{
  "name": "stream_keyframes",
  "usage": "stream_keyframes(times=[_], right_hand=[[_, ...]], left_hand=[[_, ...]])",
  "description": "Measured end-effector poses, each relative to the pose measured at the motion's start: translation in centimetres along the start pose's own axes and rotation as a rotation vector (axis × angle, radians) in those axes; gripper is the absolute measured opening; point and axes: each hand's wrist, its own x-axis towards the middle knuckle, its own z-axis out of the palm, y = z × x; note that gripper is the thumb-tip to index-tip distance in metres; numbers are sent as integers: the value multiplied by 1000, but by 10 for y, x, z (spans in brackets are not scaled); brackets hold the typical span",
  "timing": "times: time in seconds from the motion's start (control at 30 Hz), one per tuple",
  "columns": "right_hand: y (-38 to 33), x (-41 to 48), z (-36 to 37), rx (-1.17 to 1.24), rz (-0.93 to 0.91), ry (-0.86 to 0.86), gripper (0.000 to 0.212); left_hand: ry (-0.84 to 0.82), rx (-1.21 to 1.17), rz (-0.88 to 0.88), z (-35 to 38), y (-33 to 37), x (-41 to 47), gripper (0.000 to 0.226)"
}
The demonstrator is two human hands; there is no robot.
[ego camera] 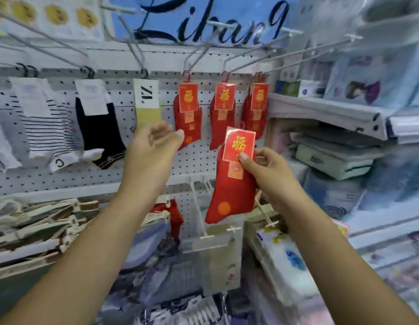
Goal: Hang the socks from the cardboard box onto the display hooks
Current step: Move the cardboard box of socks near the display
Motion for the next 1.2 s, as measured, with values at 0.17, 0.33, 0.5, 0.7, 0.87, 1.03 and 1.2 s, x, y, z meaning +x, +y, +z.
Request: stream_keyframes(times=[0.17,0.33,0.5,0.7,0.87,1.03,1.2], right_hand=[[1,38,-28,-61,-98,50,12],[-18,89,-23,-121,-222,96,31],[-31,132,-11,-136,-240,72,45],[-42,158,1,-128,-318,-4,49],[-37,171,4,-266,-340,-47,51],[-33,184,7,-373,-332,-41,52],[-30,190,12,-396,-323,2,42]], left_hand=[[-6,121,128,46,18,33,45],[38,249,181,74,33,77,66],[36,264,227,80,33,106,51],[2,279,270,79,28,112,60],[-26,346,300,77,19,113,65],[-57,416,297,70,19,116,64],[-91,481,291,66,20,118,66]])
